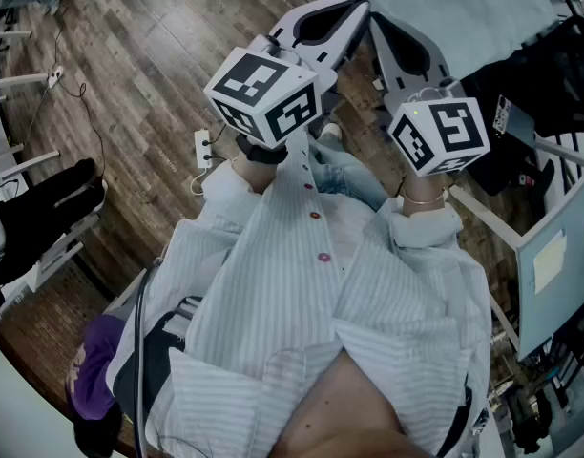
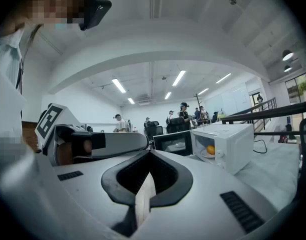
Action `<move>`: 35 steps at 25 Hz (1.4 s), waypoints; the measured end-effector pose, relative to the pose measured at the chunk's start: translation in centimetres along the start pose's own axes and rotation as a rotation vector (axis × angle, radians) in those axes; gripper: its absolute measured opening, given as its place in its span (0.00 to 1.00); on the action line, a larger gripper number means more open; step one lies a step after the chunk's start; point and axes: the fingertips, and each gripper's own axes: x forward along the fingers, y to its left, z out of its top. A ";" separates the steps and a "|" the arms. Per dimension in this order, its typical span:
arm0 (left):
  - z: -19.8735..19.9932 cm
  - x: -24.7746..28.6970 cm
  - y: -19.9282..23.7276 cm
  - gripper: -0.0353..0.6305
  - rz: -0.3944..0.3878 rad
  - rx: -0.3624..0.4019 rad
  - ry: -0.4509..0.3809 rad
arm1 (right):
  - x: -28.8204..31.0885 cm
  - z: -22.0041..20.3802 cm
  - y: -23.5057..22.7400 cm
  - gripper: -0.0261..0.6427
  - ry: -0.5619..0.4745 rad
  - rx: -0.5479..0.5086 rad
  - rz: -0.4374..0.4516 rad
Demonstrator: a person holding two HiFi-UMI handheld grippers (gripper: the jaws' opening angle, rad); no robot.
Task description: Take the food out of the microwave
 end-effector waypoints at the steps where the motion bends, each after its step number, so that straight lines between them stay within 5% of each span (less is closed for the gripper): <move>1: 0.1 0.0 0.1 0.06 0.002 0.001 -0.001 | 0.1 0.1 -0.1 0.08 -0.001 0.000 0.001; 22: -0.6 -1.0 2.0 0.06 0.150 -0.008 -0.041 | 0.7 -0.8 -2.2 0.09 0.013 0.033 0.062; 35: 3.0 0.1 9.5 0.06 0.126 0.007 -0.038 | 8.7 1.4 -3.3 0.09 0.009 0.022 0.032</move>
